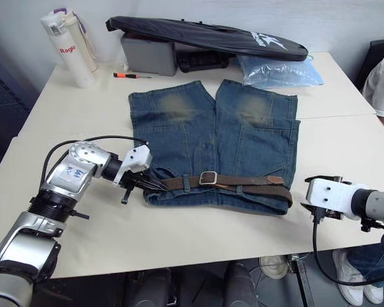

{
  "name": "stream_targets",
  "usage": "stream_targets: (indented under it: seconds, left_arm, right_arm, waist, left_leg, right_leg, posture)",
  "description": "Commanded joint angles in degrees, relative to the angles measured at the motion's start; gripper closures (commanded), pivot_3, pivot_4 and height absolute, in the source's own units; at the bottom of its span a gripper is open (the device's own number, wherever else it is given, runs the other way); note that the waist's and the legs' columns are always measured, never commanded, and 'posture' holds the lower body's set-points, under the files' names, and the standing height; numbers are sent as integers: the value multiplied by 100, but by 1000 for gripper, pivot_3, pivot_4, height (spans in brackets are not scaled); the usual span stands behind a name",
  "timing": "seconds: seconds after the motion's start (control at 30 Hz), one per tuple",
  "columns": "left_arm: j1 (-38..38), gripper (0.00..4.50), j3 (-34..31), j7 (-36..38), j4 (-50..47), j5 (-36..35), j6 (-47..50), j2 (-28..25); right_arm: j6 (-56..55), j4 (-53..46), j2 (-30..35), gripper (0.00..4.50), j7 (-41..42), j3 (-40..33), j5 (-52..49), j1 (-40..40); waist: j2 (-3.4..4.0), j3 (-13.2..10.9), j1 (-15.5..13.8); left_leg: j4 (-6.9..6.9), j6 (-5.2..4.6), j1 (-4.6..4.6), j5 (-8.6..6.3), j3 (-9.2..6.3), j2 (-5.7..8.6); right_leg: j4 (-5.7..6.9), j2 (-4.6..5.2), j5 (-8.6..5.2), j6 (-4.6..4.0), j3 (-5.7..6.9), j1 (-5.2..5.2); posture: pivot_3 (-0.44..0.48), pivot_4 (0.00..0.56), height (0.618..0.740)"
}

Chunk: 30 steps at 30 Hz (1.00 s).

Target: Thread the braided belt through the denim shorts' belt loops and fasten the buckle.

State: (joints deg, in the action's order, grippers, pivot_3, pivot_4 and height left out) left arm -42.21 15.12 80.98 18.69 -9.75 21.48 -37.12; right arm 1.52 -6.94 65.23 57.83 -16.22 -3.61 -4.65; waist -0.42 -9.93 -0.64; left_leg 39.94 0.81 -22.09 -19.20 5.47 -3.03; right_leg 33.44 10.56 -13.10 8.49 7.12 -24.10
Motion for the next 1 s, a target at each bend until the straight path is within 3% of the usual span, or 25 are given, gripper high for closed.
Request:
stream_targets:
  seconds: [0.03,0.23,0.4,0.6,0.83,1.0]
  left_arm:
    - [-20,4500,-422,104,-281,-404,430,-192]
    - [88,4500,-1298,-118,-1012,-1257,1685,-590]
    - [716,2909,-2023,-452,-1652,-1689,2377,-1138]
    - [1977,140,-3607,-1886,-2555,-2277,2770,-722]
    - [3650,64,-4236,-3697,-4027,-2130,2568,347]
    - [4299,64,-3945,-4218,-4256,-1833,1957,765]
  right_arm:
    - [532,163,-39,47,343,-510,-870,355]
    - [1259,461,-120,47,768,-469,-1583,840]
    - [1792,627,-394,0,830,-365,-1971,1133]
    - [2219,1017,-854,0,609,-385,-2298,1602]
    - [2373,658,-1511,0,-75,-386,-2339,1556]
    - [2652,453,-1894,0,-750,-236,-2202,1524]
  waist:
    - [-3,-4,4]
    - [-7,-8,27]
    - [-5,-9,87]
    - [-3,-11,87]
    - [-4,-11,46]
    - [2,-7,64]
  left_leg:
    - [0,0,0,0,0,0]
    - [0,0,-4,-1,-3,-1]
    - [-5,2,-3,-1,-3,-2]
    - [-6,5,-1,-3,-1,-3]
    - [-5,10,-3,-7,-2,-4]
    - [-1,14,2,-10,-2,-5]
  right_leg:
    - [0,0,0,0,1,0]
    - [0,0,0,0,3,-1]
    - [-1,-1,0,0,2,-3]
    - [-1,0,0,0,0,-4]
    - [-2,-1,0,0,1,-4]
    - [6,-1,-2,-5,-2,-3]
  posture:
    - [0,150,740]
    - [0,150,740]
    - [0,150,740]
    - [0,150,740]
    - [0,150,740]
    - [0,150,740]
